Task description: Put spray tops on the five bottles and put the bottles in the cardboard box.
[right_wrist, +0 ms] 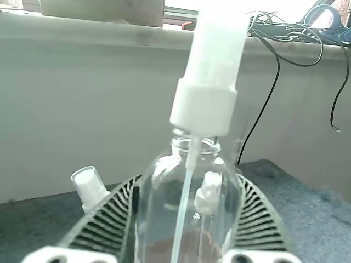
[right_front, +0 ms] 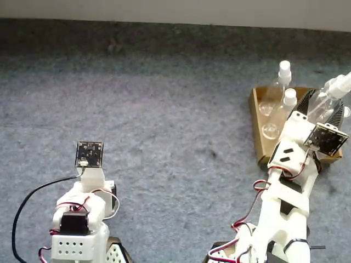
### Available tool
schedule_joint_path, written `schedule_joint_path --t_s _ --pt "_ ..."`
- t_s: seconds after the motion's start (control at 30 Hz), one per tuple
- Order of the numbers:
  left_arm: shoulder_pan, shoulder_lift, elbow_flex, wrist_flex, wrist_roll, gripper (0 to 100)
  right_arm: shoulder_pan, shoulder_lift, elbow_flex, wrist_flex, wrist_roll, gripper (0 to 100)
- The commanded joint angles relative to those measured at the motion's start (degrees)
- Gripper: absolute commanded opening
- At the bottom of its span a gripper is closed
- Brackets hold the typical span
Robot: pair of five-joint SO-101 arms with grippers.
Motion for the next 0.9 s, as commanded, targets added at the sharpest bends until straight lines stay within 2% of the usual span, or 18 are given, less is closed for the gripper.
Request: schedule_joint_path --t_s 0.0,0.27,0.4,0.47,0.7,0.87 --pt "1.1 -0.4 1.3 0.3 -0.4 1 -0.8 -0.3 -0.1 -1.4 0.6 11.9" --pt "1.1 -0.4 1.3 0.3 -0.4 1 -0.4 -0.8 -0.1 -1.2 1.3 11.9" --pt "1.1 -0.4 1.3 0.3 -0.4 1 -0.6 -1.0 -0.1 -1.3 11.6 11.9" --pt "1.1 -0.4 1.3 0.3 -0.4 1 -1.0 -1.0 -0.1 -1.5 14.2 11.9" --pt "1.1 -0.4 1.3 0.3 -0.4 1 -1.1 -1.0 2.4 -1.7 14.8 11.9" --pt "1.1 -0.4 1.3 0.3 -0.4 1 -1.1 -0.4 6.2 -9.4 14.9 11.9"
